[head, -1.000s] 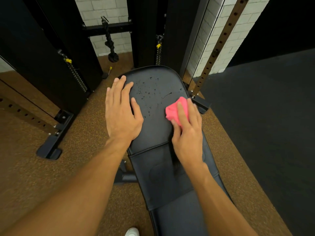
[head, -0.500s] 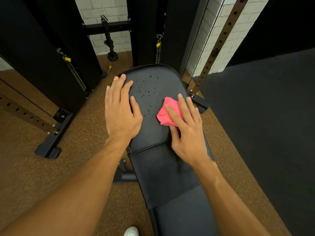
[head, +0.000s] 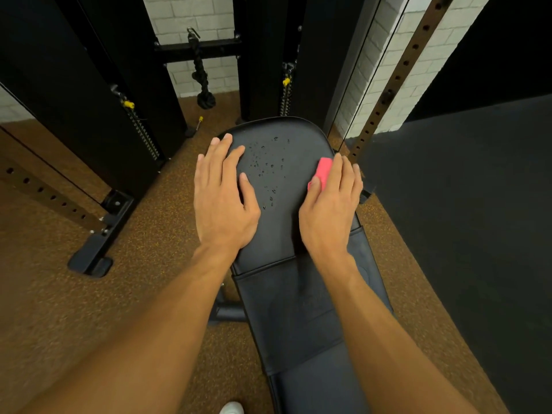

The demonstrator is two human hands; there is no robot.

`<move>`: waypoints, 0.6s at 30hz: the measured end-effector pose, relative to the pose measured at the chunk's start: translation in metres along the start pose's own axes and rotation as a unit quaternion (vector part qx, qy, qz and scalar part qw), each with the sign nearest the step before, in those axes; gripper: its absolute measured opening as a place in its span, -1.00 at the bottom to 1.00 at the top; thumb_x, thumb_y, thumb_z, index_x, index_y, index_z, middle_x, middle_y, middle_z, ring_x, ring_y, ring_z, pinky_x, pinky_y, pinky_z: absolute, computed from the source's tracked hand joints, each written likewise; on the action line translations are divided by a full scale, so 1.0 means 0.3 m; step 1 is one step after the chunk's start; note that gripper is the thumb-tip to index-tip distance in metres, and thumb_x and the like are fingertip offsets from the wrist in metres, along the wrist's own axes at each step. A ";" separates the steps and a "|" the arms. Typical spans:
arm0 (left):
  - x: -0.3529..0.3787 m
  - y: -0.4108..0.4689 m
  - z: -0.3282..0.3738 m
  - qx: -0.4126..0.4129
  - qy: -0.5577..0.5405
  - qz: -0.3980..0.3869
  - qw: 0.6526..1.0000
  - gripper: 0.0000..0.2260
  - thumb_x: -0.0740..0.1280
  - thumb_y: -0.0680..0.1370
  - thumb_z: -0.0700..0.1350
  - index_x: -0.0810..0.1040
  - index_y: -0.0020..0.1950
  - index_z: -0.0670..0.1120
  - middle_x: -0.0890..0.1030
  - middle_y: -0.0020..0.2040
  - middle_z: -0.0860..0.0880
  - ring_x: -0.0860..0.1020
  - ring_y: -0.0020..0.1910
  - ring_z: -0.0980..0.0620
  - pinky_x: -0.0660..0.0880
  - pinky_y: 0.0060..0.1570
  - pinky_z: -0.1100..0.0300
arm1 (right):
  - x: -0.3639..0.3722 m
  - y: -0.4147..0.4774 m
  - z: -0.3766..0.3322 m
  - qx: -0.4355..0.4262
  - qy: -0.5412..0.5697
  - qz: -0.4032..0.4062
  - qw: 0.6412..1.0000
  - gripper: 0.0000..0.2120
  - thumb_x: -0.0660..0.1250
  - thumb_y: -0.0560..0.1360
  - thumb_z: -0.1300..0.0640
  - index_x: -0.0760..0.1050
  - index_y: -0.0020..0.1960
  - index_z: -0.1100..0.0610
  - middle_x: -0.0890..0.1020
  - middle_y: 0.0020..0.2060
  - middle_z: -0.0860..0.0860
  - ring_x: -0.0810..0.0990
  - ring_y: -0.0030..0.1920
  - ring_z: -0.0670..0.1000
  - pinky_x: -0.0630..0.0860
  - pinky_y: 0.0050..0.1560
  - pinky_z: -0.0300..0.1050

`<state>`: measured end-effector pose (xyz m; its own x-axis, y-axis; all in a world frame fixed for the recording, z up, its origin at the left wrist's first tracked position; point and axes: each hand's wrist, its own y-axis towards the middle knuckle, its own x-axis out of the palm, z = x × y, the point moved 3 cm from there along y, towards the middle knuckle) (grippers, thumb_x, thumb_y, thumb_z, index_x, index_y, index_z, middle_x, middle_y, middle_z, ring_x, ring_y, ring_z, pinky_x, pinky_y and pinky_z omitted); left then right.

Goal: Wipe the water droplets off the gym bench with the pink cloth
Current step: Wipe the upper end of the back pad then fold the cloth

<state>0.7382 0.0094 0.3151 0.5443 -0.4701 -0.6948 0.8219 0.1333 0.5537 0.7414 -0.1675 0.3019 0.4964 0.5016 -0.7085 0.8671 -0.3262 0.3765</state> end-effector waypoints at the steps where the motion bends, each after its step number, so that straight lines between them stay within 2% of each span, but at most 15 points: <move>1: 0.001 0.000 -0.003 0.000 -0.002 0.000 1.000 -0.60 0.20 0.72 -0.17 0.43 0.56 -0.16 0.34 0.65 -0.08 0.18 0.70 -0.05 0.10 0.67 -0.15 | 0.013 0.032 -0.014 -0.011 0.009 -0.003 1.000 -0.45 0.15 0.76 0.05 0.22 0.67 0.28 0.35 0.62 0.22 0.20 0.67 0.26 0.21 0.63 0.32; 4: 0.004 0.001 -0.009 -0.002 -0.012 -0.002 1.000 -0.60 0.18 0.72 -0.19 0.42 0.57 -0.16 0.33 0.66 -0.07 0.17 0.70 -0.03 0.09 0.67 -0.14 | 0.039 0.071 -0.064 -0.103 0.012 -0.037 0.994 -0.44 0.21 0.75 -0.01 0.26 0.67 0.23 0.35 0.63 0.17 0.18 0.69 0.21 0.13 0.67 0.28; 9: 0.005 -0.005 -0.009 -0.008 -0.027 0.004 1.000 -0.59 0.15 0.71 -0.25 0.42 0.58 -0.17 0.33 0.66 -0.08 0.17 0.70 -0.03 0.07 0.69 -0.11 | -0.018 -0.064 -0.026 -0.275 0.016 -0.126 0.953 -0.51 0.24 0.76 0.12 0.30 0.67 0.16 0.31 0.67 0.06 0.09 0.73 0.08 0.08 0.70 0.21; 11: 0.004 -0.005 -0.008 -0.009 -0.029 0.005 1.000 -0.59 0.15 0.71 -0.26 0.42 0.58 -0.18 0.33 0.66 -0.08 0.18 0.70 -0.03 0.07 0.69 -0.10 | -0.055 -0.082 0.038 -0.268 0.006 -0.125 0.955 -0.50 0.23 0.77 0.11 0.27 0.69 0.11 0.24 0.70 0.05 0.03 0.74 0.08 0.11 0.70 0.22; 15: 0.005 -0.004 -0.012 -0.009 -0.028 0.005 1.000 -0.59 0.17 0.71 -0.26 0.42 0.58 -0.17 0.33 0.66 -0.07 0.17 0.70 -0.02 0.05 0.70 -0.08 | -0.037 -0.016 0.045 -0.132 -0.007 -0.069 0.989 -0.51 0.14 0.80 0.04 0.24 0.70 0.07 0.15 0.72 0.14 -0.02 0.73 0.20 0.14 0.70 0.17; 18: 0.006 -0.006 -0.015 -0.007 -0.035 0.006 0.999 -0.59 0.16 0.71 -0.27 0.42 0.58 -0.17 0.33 0.66 -0.07 0.17 0.70 -0.01 0.06 0.69 -0.09 | 0.015 0.007 -0.050 -0.142 -0.009 -0.069 0.987 -0.51 0.12 0.79 0.06 0.25 0.69 0.13 0.22 0.69 0.19 0.05 0.71 0.26 0.15 0.67 0.24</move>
<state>0.7384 0.0123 0.3107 0.5421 -0.5283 -0.6534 0.8174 0.1514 0.5557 0.7461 -0.1538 0.3083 0.3734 0.5106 -0.7745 0.9049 -0.0167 0.4252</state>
